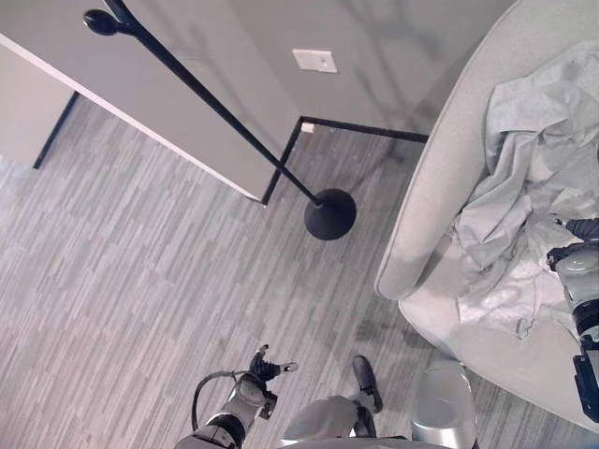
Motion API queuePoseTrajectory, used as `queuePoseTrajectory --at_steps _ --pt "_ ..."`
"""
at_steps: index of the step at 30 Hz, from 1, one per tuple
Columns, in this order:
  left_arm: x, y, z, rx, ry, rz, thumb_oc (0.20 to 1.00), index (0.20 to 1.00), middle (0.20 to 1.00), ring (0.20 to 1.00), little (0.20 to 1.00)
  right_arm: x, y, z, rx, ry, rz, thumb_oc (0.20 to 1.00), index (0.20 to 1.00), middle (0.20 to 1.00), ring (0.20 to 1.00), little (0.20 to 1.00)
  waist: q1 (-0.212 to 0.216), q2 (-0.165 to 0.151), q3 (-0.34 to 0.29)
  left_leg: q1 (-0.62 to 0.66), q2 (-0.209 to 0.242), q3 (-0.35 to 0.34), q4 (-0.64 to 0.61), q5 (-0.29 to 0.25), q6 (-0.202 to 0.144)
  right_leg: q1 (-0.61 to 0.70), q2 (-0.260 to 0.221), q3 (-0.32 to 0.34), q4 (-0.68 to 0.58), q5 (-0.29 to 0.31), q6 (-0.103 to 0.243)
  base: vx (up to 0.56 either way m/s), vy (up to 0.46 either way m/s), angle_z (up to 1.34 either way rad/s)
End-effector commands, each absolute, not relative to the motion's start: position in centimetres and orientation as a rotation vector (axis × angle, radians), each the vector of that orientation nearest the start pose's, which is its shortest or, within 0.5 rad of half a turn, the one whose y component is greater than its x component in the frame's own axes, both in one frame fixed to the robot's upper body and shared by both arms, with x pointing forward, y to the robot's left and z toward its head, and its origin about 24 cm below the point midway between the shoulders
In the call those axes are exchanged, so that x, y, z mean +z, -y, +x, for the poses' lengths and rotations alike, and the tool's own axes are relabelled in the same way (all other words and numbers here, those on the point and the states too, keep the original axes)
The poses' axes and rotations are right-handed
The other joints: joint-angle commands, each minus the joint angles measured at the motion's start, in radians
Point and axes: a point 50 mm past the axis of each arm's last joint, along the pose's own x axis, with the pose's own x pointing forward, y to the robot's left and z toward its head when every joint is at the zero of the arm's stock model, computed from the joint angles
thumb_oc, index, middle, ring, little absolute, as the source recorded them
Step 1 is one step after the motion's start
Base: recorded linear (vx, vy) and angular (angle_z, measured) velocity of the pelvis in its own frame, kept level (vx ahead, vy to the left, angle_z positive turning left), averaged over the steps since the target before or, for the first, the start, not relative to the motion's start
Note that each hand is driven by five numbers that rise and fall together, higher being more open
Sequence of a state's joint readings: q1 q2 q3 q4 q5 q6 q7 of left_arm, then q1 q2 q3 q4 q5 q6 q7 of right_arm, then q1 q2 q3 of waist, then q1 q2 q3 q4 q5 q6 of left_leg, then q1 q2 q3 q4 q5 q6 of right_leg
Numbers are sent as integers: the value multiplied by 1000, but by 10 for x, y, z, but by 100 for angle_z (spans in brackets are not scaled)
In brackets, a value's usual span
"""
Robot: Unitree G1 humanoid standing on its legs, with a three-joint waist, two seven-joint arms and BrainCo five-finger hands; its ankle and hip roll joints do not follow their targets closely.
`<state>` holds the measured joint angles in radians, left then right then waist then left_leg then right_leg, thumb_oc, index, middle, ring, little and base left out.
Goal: Hang the clothes on the sofa on the clothes rack.
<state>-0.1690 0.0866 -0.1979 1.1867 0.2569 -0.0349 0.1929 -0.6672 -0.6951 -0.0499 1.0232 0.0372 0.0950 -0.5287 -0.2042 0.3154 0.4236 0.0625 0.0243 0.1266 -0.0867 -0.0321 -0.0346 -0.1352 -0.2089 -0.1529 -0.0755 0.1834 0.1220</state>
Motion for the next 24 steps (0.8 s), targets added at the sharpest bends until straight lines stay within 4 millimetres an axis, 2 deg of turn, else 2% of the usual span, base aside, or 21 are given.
queuePoseTrajectory --at_steps 1,4,5,8,10,11,13,16,17,18,19,20,24 --pt "-143 -186 169 -121 -935 651 1000 1000 1000 1000 1000 146 360 342 -908 -69 -367 1000 1000 1000 1000 1000 18 52 92 50 197 -16 1 79 -34 -101 -40 95 313 -132 -16 58 -14 -3" --pt "-143 -186 169 -136 -929 667 1000 1000 1000 1000 1000 148 361 344 -888 -82 -357 1000 1000 1000 1000 1000 28 70 96 24 196 -15 0 78 -36 -150 -41 115 359 -133 -12 111 -32 -1" --pt "-144 -187 165 -134 -939 662 1000 1000 1000 1000 1000 145 359 346 -849 -108 -419 1000 1000 1000 1000 1000 40 79 96 4 199 -16 0 81 -37 -184 -41 122 383 -129 -8 121 -47 2" --pt "-141 -186 169 -138 -900 676 1000 1000 1000 1000 1000 147 353 353 -793 -138 -499 1000 1000 1000 1000 1000 64 92 96 -47 205 -18 0 90 -39 -253 -43 137 425 -127 -2 80 -50 -7" --pt "-134 -188 180 -126 -842 690 1000 1000 1000 1000 1000 151 348 359 -769 -162 -560 1000 1000 1000 1000 1000 77 99 96 -90 209 -22 1 94 -43 -302 -46 148 451 -129 2 30 -65 1" --pt "-124 -191 192 -118 -766 720 1000 1000 1000 1000 1000 155 352 360 -777 -188 -605 1000 1000 1000 1000 1000 97 111 96 -131 210 -24 1 97 -44 -344 -51 154 467 -126 5 27 -60 1" --pt "-113 -192 203 -109 -688 746 1000 1000 1000 1000 1000 160 355 360 -781 -198 -643 1000 1000 1000 1000 1000 118 125 96 -171 209 -25 0 100 -46 -400 -52 165 497 -124 7 32 -56 5" --pt "-102 -202 210 -90 -601 823 1000 1000 1000 1000 1000 150 365 352 -782 -298 -736 1000 1000 1000 1000 1000 168 153 96 -247 208 -34 -1 103 -49 -514 -51 189 563 -111 15 34 -70 8" --pt "-100 -201 211 -89 -585 837 1000 1000 1000 1000 1000 148 361 354 -758 -323 -770 426 426 426 426 426 182 154 96 -265 207 -36 -1 102 -50 -545 -53 196 575 -106 16 27 -65 10" --pt "-99 -200 214 -87 -575 842 1000 1000 1000 1000 1000 148 360 355 -743 -335 -800 200 200 200 200 200 189 154 96 -274 205 -39 -1 100 -50 -558 -50 199 577 -104 16 10 -61 15" --pt "-97 -202 216 -84 -565 854 1000 1000 1000 1000 1000 146 357 357 -703 -346 -867 200 200 200 200 200 197 151 96 -283 205 -42 -1 99 -51 -573 -47 196 580 -100 15 2 -67 12" --pt "-92 -199 222 -92 -530 868 1000 1000 1000 1000 1000 149 345 365 -635 -311 -963 200 200 200 200 200 200 143 96 -298 204 -46 -1 96 -51 -589 -39 195 580 -98 12 2 -64 11" --pt "-90 -192 230 -92 -513 871 1000 1000 1000 1000 1000 148 342 367 -622 -329 -955 200 200 200 200 200 197 137 96 -306 202 -54 -1 91 -50 -594 -35 187 582 -94 8 5 -34 3"
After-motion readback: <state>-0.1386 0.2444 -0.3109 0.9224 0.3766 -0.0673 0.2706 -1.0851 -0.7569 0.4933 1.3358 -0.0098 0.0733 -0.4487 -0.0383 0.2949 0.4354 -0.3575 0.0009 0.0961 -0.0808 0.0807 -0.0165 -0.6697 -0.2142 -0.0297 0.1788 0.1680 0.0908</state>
